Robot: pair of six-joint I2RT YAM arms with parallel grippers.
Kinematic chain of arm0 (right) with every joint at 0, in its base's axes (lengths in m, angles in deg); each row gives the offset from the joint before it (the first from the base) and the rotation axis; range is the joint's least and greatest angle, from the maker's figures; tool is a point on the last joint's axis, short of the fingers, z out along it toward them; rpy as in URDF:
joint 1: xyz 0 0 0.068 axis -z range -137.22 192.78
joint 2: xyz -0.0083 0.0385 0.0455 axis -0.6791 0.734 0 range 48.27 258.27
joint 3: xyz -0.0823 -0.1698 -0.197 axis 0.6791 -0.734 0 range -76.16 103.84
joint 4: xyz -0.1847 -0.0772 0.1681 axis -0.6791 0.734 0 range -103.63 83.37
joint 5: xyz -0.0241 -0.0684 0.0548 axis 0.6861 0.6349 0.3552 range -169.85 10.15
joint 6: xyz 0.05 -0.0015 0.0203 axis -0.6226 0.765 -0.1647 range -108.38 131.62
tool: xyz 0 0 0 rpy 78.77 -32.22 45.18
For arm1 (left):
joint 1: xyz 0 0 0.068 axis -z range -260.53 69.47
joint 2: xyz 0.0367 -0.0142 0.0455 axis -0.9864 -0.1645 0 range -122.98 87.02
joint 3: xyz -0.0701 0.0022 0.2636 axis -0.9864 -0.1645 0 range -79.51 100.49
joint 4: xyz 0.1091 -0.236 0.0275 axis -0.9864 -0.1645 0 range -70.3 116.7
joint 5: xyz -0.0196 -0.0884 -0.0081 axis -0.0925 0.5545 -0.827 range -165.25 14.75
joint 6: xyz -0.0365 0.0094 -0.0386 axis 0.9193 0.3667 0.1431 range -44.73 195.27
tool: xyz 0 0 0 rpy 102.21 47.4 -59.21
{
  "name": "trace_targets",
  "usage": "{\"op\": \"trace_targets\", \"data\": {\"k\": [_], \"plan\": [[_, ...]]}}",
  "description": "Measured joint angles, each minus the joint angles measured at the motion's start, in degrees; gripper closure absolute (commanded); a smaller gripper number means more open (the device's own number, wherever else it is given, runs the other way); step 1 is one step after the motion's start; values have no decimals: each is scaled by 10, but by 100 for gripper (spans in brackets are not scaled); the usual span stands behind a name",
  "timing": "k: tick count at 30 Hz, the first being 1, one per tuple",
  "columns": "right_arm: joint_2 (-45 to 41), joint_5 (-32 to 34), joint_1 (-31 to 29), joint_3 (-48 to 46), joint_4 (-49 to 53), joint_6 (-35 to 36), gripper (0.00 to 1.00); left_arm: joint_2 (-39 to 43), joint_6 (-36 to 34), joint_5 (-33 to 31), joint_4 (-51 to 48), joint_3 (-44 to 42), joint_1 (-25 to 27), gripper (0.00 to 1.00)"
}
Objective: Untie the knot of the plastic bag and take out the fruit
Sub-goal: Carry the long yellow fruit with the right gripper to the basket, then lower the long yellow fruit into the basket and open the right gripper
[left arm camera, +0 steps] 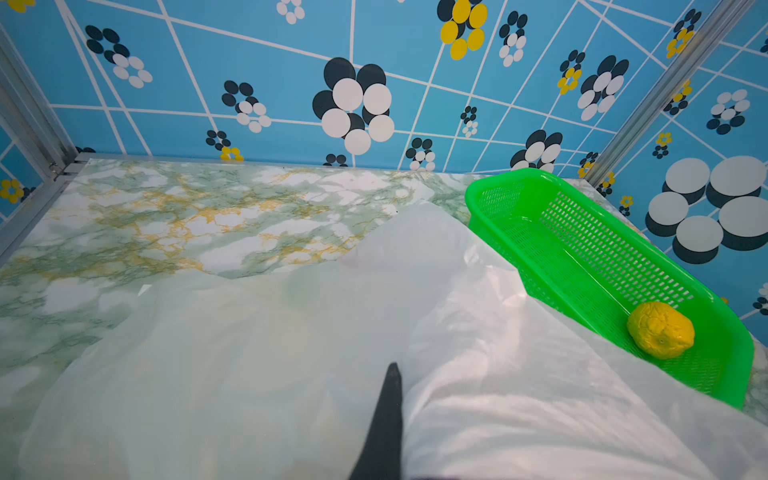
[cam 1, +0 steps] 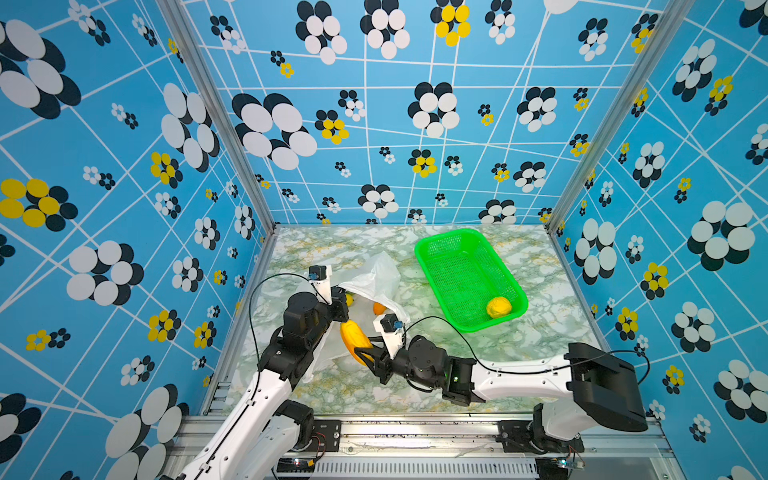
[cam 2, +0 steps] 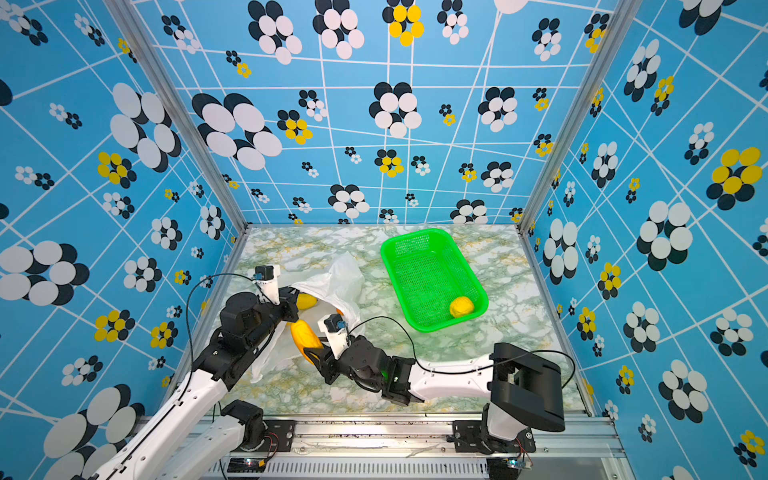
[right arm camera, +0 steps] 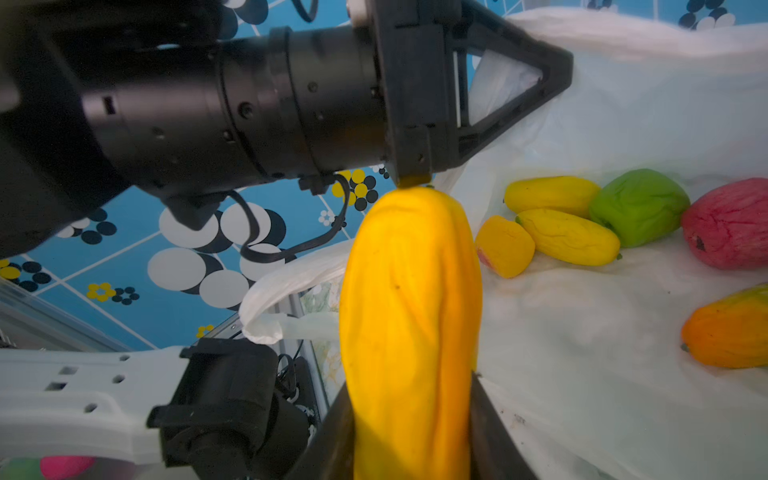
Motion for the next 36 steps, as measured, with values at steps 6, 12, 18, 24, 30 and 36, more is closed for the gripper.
{"op": "trace_targets", "data": {"k": [6,12,18,24,30,36], "plan": [[-91,21,12,1,73,66,89,-12,0,-1,-6,0,-2,100],[-164,28,155,9,114,61,90,-3,0,-1,-14,0,-2,100],[-183,9,318,-2,144,16,90,6,0,-1,-14,0,-2,100],[-145,-20,454,-28,159,-43,91,6,0,2,-14,0,-2,100],[12,-35,505,30,220,-72,93,4,0,3,-14,0,-2,100],[116,-25,514,83,262,-74,94,2,0,3,-14,0,-2,100]]}}
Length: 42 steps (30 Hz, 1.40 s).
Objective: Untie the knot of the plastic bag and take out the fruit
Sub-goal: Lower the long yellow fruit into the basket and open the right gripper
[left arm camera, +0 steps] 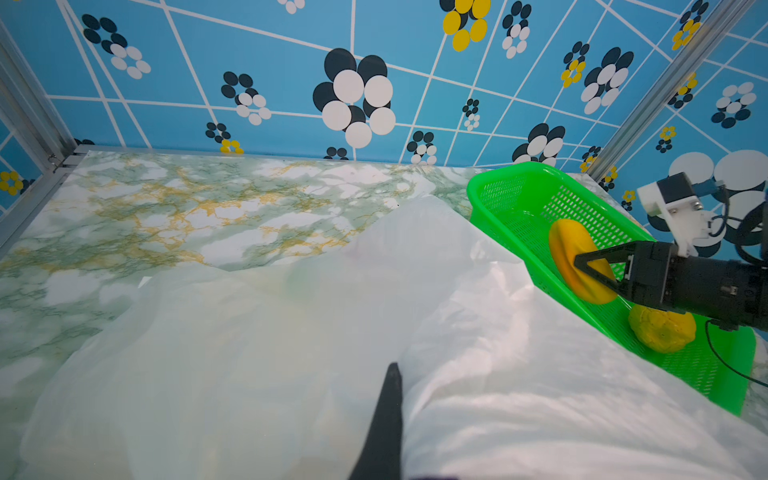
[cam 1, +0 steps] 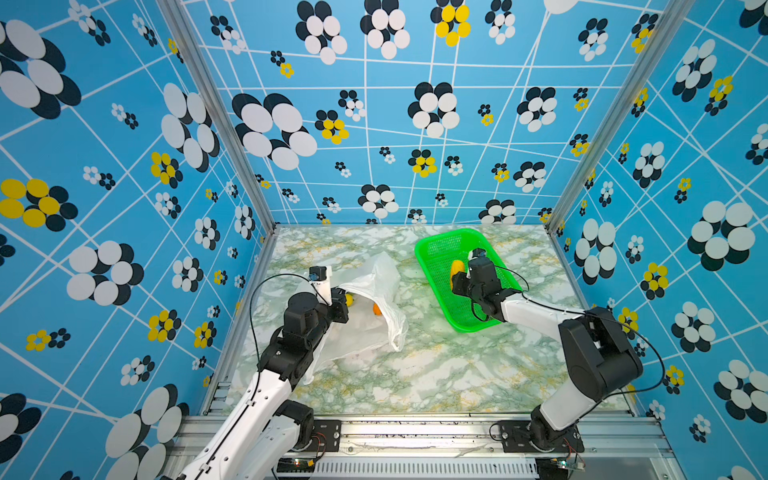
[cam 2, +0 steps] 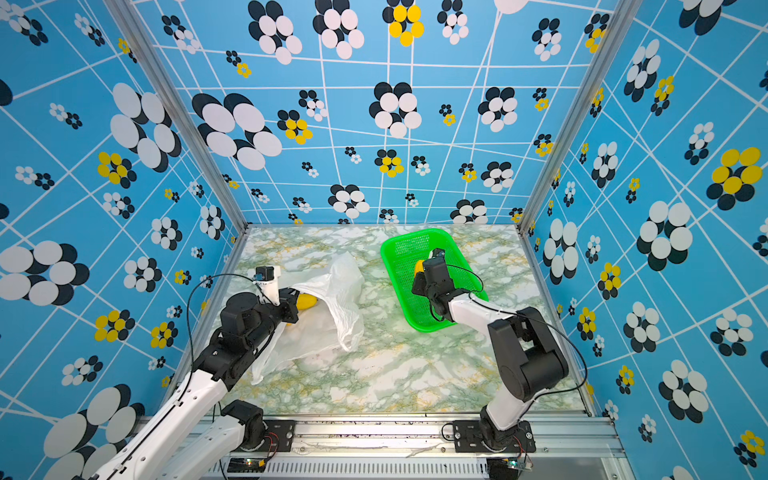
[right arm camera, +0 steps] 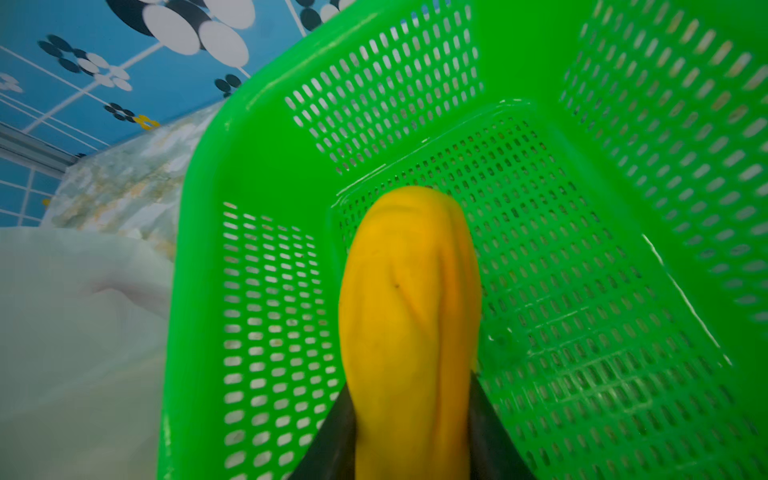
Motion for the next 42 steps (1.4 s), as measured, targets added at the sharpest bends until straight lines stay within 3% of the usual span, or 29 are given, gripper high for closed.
{"op": "trace_targets", "data": {"k": [6,11,17,22,26,29,34,39,42], "plan": [[32,31,5,26,21,7,94,0,0,0,0,0,0,100],[32,41,5,26,24,7,87,0,0,0,0,0,0,100],[38,41,6,26,24,7,69,-5,0,0,0,0,1,100],[39,35,6,26,24,5,59,-5,0,0,0,0,1,100],[33,32,6,23,24,1,33,-6,0,0,0,0,1,100],[18,31,6,18,24,2,27,-8,0,0,1,0,2,100],[-41,29,6,-6,24,5,26,-8,-2,0,1,0,2,100],[-186,24,-5,-105,-26,8,25,-8,-2,0,1,0,3,100],[-291,19,-44,-174,-72,28,24,-7,-2,0,1,0,3,100]]}}
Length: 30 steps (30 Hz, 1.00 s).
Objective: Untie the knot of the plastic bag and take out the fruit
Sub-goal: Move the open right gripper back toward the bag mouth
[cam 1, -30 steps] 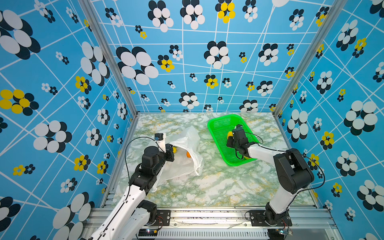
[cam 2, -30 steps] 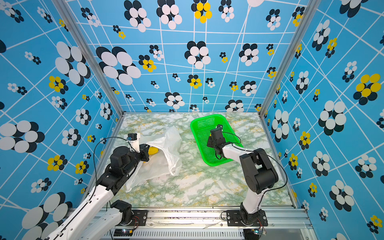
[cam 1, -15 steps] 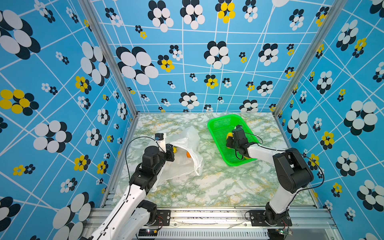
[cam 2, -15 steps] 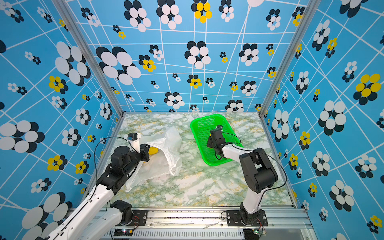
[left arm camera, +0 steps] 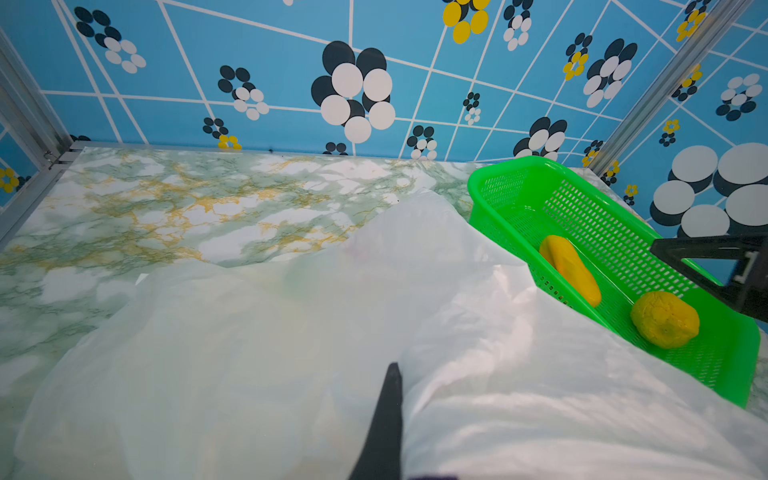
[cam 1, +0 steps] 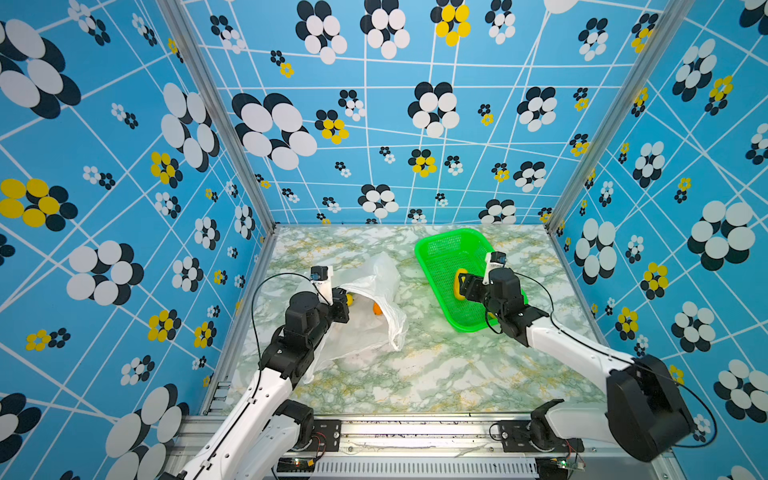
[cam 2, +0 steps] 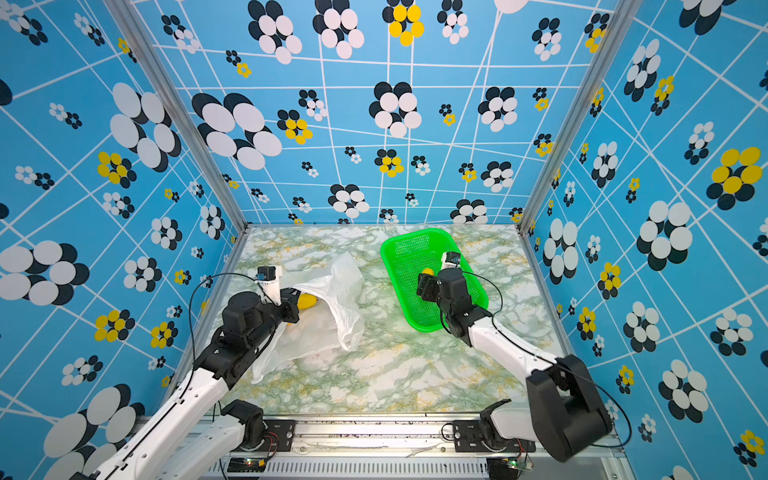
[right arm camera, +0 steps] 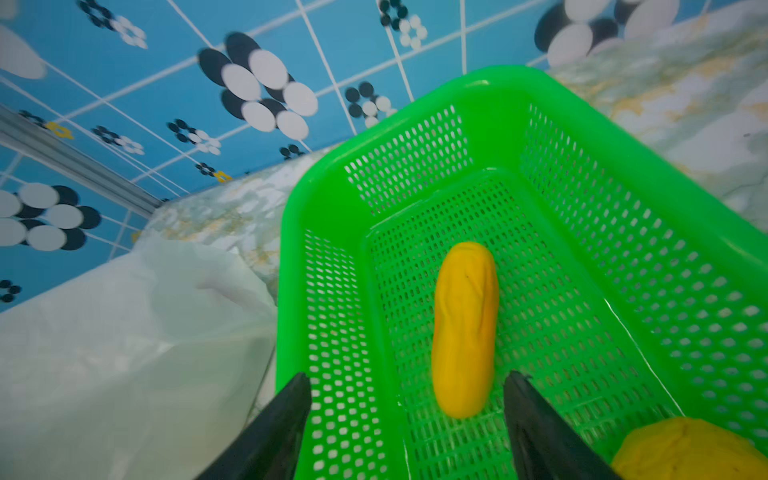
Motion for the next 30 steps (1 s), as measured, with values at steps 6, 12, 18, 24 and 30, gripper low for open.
{"op": "trace_targets", "data": {"k": [6,12,18,24,30], "plan": [[-170,-17,-138,-87,-87,82,25,0,0,0,0,0,1,100],[-221,-63,-244,-118,-142,155,29,5,0,0,0,0,4,100],[-130,-92,-346,-104,-181,223,29,7,0,0,0,0,4,100],[25,-123,-375,-30,-198,240,34,14,0,-2,0,0,4,100],[154,-119,-412,37,-235,246,33,14,0,-2,0,0,8,100]]}}
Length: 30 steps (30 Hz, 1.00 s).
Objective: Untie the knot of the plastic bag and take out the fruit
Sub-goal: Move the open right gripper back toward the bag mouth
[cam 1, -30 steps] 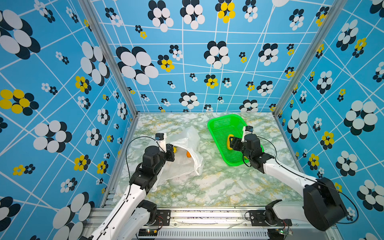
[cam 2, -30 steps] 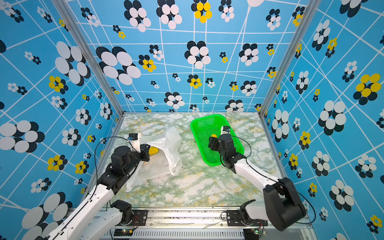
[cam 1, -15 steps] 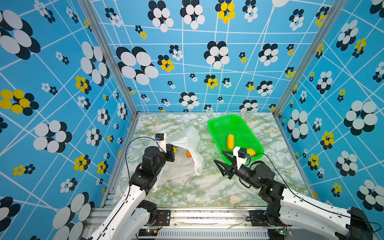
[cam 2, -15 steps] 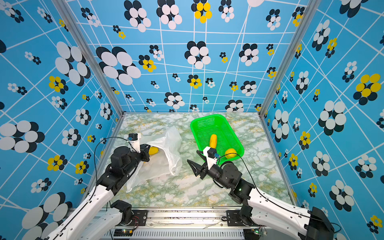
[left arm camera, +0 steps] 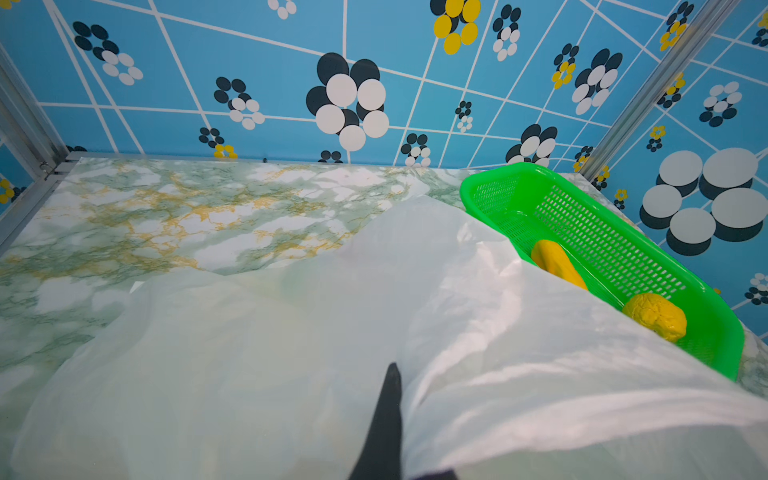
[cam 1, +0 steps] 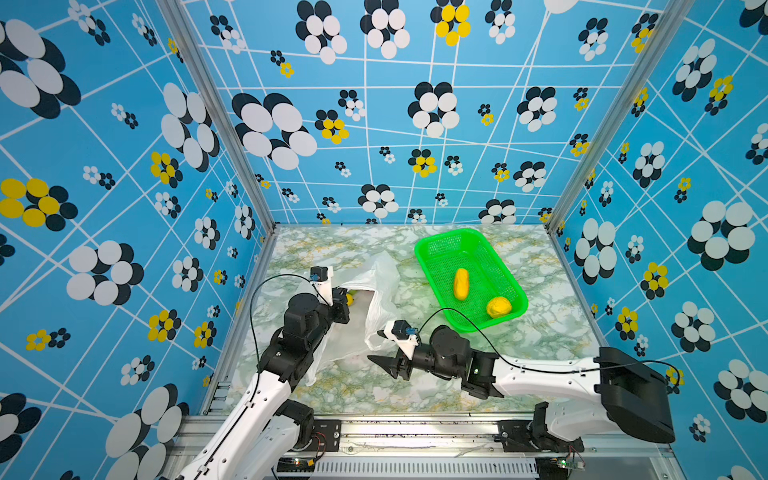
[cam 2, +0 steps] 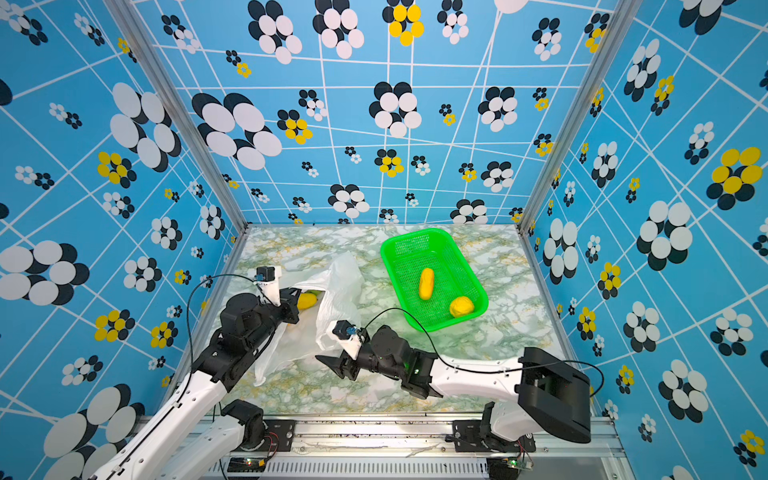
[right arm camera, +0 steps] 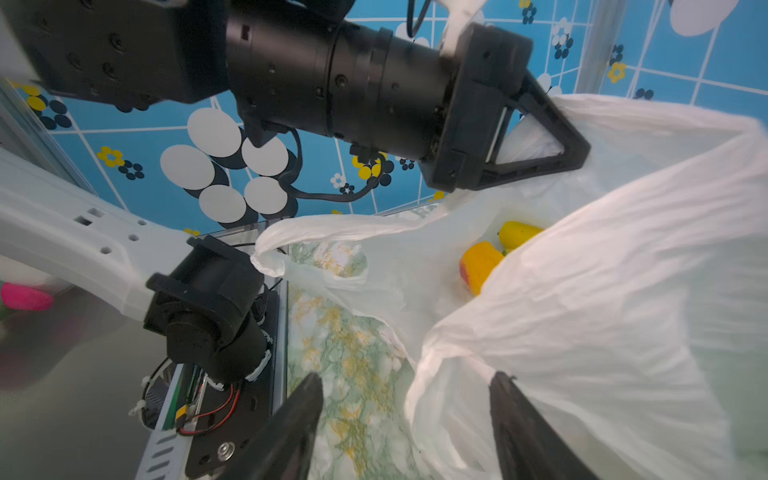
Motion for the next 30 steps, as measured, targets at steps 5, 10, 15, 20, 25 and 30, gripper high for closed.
{"op": "trace_targets", "data": {"k": [5,10,15,20,25,30], "plan": [[87,6,0,43,-10,-17,37,0,0,0,0,0,0,100],[147,20,0,64,-36,-42,38,0,0,0,0,0,0,100],[197,37,0,104,-37,-76,51,6,0,-2,0,-1,0,100],[203,70,-5,67,-119,-93,39,6,0,-2,0,-1,1,100],[148,65,-9,-82,-226,-75,41,5,0,-2,0,-1,3,100],[64,68,-17,-127,-244,-44,44,-2,0,-2,0,-1,3,100]]}}
